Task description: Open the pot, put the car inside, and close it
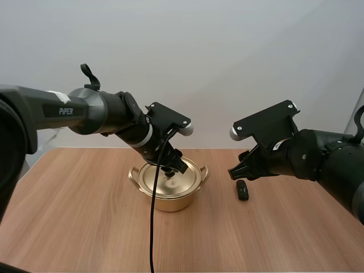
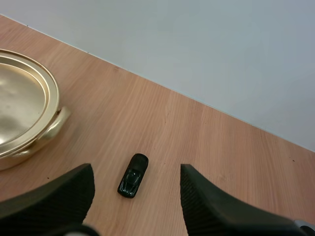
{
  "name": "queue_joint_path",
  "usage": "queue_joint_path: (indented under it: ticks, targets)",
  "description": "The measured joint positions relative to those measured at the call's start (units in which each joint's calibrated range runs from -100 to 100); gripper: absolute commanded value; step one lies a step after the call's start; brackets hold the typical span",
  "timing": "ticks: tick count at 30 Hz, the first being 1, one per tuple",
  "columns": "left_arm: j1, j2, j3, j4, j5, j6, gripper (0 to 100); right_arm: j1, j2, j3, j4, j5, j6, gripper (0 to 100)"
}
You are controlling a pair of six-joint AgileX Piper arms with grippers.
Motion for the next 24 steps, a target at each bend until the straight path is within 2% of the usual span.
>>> queue_joint_path:
  ticks: [19, 24]
  targets:
    - [0.00, 6.15, -2.04, 0.88, 0.29, -0.25, 80, 0.00, 0.00, 0.00, 0.22, -0.18, 0.00, 85]
    - [0.00, 6.15, -2.04, 2.33, -0.55, -0.25, 76, 0.00, 0.00, 0.00, 0.22, -0.18, 0.00, 85]
